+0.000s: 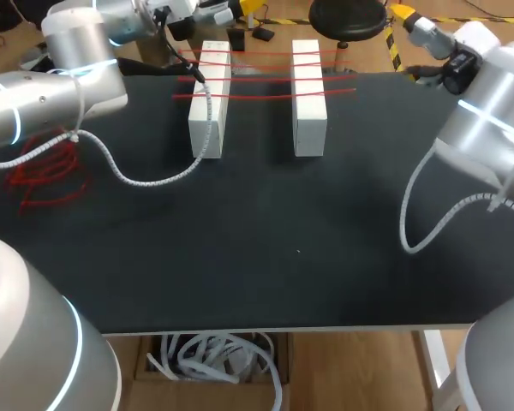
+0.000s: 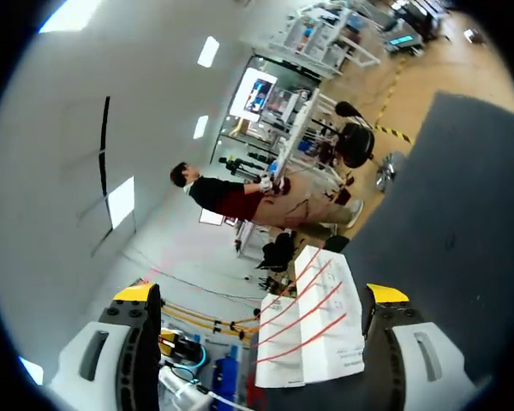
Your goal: Grab the tape and strap the tape.
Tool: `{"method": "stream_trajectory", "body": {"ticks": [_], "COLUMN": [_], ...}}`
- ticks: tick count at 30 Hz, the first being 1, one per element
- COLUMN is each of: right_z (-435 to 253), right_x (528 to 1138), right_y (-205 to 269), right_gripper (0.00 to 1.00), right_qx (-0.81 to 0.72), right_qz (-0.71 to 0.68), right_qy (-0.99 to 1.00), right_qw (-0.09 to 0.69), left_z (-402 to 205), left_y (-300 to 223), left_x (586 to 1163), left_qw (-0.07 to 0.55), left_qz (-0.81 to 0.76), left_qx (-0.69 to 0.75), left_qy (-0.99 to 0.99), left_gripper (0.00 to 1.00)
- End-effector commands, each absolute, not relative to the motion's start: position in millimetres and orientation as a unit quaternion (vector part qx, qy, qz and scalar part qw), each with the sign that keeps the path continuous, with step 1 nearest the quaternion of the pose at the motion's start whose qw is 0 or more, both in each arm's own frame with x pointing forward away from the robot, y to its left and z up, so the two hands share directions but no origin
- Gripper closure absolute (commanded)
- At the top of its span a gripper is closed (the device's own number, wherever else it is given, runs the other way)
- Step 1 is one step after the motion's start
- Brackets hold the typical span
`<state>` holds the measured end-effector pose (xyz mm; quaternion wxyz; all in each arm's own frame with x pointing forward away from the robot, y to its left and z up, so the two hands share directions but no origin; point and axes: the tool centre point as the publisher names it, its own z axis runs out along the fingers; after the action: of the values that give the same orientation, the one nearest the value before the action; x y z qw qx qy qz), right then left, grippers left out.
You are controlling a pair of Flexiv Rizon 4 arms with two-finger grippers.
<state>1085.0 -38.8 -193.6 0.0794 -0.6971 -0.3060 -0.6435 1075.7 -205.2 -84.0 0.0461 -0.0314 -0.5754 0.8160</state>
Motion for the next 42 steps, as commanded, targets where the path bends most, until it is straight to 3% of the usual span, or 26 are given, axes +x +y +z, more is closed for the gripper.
{"method": "stream_trajectory", "body": {"ticks": [1, 8, 20, 42], "right_z": [-196, -181, -142, -157], "right_x": [1073, 1064, 1028, 1035], "right_y": [-31, -10, 13, -22], "right_gripper": [0.0, 0.0, 0.0, 0.0], "right_qx": [-0.742, -0.721, -0.702, -0.71], "right_qz": [-0.62, -0.641, -0.659, -0.672], "right_qy": [-0.234, -0.208, -0.232, -0.067], "right_qw": [0.103, 0.164, 0.14, 0.2], "left_z": [-85, -85, -85, -85], "left_y": [-205, -205, -205, -205], "left_x": [1077, 1077, 1077, 1077], "left_qw": [0.046, 0.046, 0.046, 0.046], "left_qz": [0.817, 0.817, 0.817, 0.817], "left_qx": [-0.032, -0.032, -0.032, -0.032], "left_qy": [-0.574, -0.574, -0.574, -0.574], "left_gripper": [1.0, 1.0, 1.0, 1.0]}}
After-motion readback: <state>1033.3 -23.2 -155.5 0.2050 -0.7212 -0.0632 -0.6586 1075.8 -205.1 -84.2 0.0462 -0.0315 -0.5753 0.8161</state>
